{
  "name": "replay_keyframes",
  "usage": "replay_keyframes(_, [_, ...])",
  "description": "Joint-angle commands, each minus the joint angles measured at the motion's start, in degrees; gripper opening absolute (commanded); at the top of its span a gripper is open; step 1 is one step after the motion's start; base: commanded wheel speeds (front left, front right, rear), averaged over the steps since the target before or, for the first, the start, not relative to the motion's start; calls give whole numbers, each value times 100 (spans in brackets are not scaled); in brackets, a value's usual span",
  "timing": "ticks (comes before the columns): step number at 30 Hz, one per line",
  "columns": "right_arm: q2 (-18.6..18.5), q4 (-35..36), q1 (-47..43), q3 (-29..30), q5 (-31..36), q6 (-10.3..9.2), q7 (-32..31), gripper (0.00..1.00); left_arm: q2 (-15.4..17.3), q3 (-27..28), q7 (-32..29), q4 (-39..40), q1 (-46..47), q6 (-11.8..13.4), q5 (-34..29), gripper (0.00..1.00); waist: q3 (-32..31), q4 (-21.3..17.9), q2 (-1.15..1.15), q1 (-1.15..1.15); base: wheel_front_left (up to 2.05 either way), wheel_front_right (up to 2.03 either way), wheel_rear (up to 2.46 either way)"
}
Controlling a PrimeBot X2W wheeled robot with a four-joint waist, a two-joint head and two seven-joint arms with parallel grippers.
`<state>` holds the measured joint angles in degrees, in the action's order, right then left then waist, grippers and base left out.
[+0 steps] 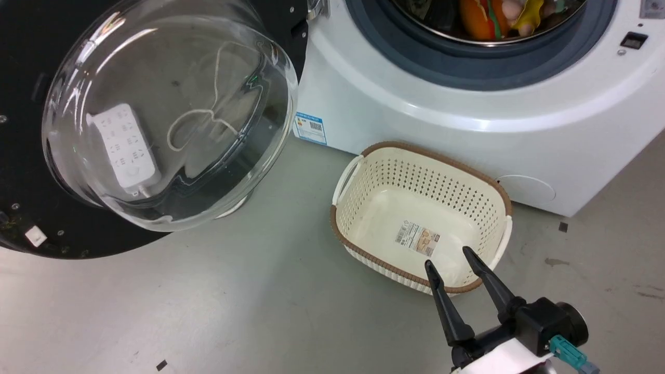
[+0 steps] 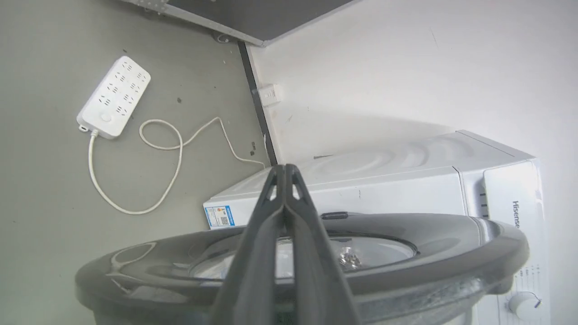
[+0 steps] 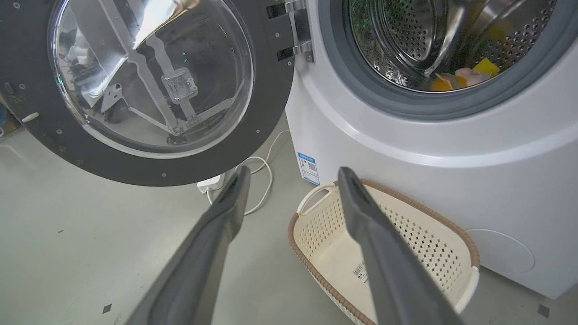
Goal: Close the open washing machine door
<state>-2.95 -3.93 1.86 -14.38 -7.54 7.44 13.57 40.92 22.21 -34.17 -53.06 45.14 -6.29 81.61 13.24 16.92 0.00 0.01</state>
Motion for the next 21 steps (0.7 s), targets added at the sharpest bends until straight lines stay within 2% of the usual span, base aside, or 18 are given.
replay_keyframes(1, [6,-28,100,-40,-7,4,57,100,69,41,-258,-126,134,-59,226,0,26,22,0,-1,0,0,0])
replay_keyframes(5, [7,-58,100,-75,-32,4,105,100,43,92,-1134,159,114,-98,737,0,43,68,0,-1,0,0,0])
replay_keyframes(9, [7,-89,63,-67,-67,5,142,100,-94,166,-1693,613,-170,-118,1110,0,-6,113,0,-1,0,0,0])
replay_keyframes(14, [7,-121,3,-3,-94,5,142,100,-367,71,-1857,1158,-669,-119,1021,0,-130,123,0,-1,0,0,0])
replay_keyframes(18, [7,-124,-19,0,-105,5,142,100,-505,42,-1759,1233,-833,-119,936,0,-203,115,0,-1,0,0,0])
replay_keyframes(21, [7,-102,-34,9,-112,5,142,100,-577,-108,-1972,1337,-977,-119,885,0,-235,99,0,-1,0,0,0])
